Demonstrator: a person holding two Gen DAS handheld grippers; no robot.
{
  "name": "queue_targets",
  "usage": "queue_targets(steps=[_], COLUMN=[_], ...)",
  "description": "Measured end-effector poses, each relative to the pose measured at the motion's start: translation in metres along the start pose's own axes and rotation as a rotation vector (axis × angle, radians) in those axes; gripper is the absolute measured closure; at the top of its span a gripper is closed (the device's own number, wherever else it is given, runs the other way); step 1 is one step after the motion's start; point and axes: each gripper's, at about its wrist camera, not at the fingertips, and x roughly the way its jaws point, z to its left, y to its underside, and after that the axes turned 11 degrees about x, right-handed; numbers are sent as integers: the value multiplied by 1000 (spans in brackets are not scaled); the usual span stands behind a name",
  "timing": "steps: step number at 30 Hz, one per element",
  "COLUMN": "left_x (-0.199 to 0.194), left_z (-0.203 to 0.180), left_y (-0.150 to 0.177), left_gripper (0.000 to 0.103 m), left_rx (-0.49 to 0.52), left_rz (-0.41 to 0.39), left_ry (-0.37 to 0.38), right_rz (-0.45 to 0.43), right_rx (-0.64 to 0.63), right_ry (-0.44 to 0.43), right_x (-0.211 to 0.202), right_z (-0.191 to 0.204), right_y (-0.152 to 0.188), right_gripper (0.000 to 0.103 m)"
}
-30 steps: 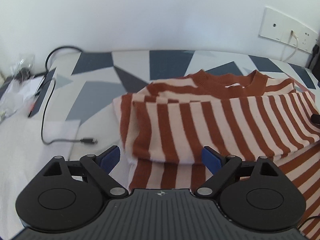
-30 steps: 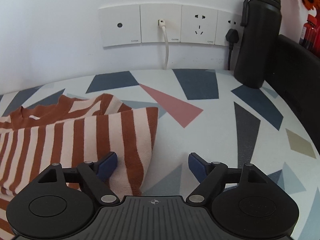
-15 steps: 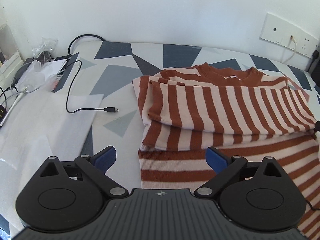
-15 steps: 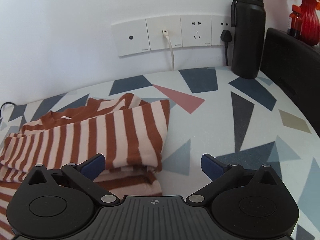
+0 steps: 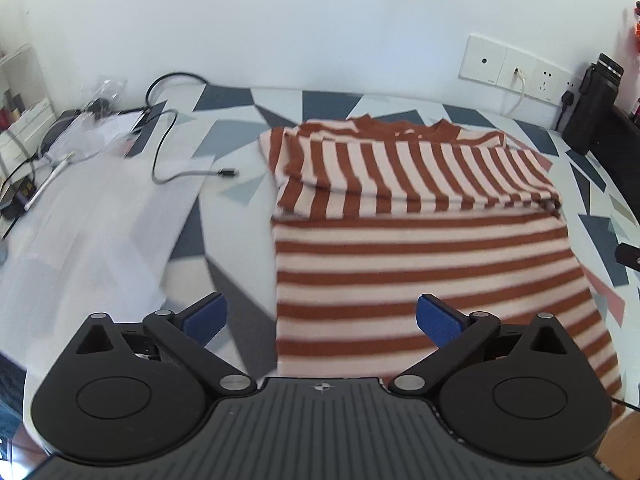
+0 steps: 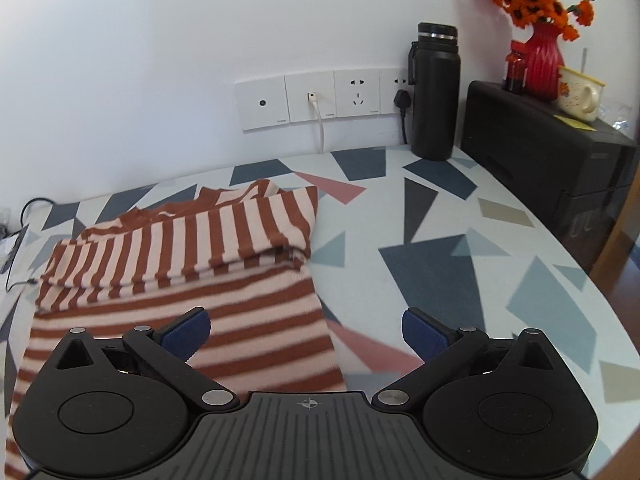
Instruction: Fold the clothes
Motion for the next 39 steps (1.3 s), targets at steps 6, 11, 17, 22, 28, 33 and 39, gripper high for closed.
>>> queue_targets(steps=[6,11,17,22,28,33,39], left_x=[-14,-33,-40,-11,33,48,48], left_z=[19,42,57,30,-1,-12,-14], left_y=[51,79,90,77,63,58,60], left_gripper=[1,1,1,1,1,0,0], left_rx=[-63,-124,-138,-32,-29,-1,-21], left_rz=[50,69,88,127,168,179,157], left_ry=[4,5,50,22,50,-5,-29], right_rz=[6,4,41,97,154,198,200], right_rx=[-10,6,-1,-17,-93,-136,-110], right_ry=[18,72,107,91,77,84,54], right_x=[-48,-77,-67,-32,9,33,41], right_z=[-24,-55,-72,-63,-40,-28,-30], right_y=[32,46,58,64,62,61,66], right_gripper=[1,1,1,1,1,1,1])
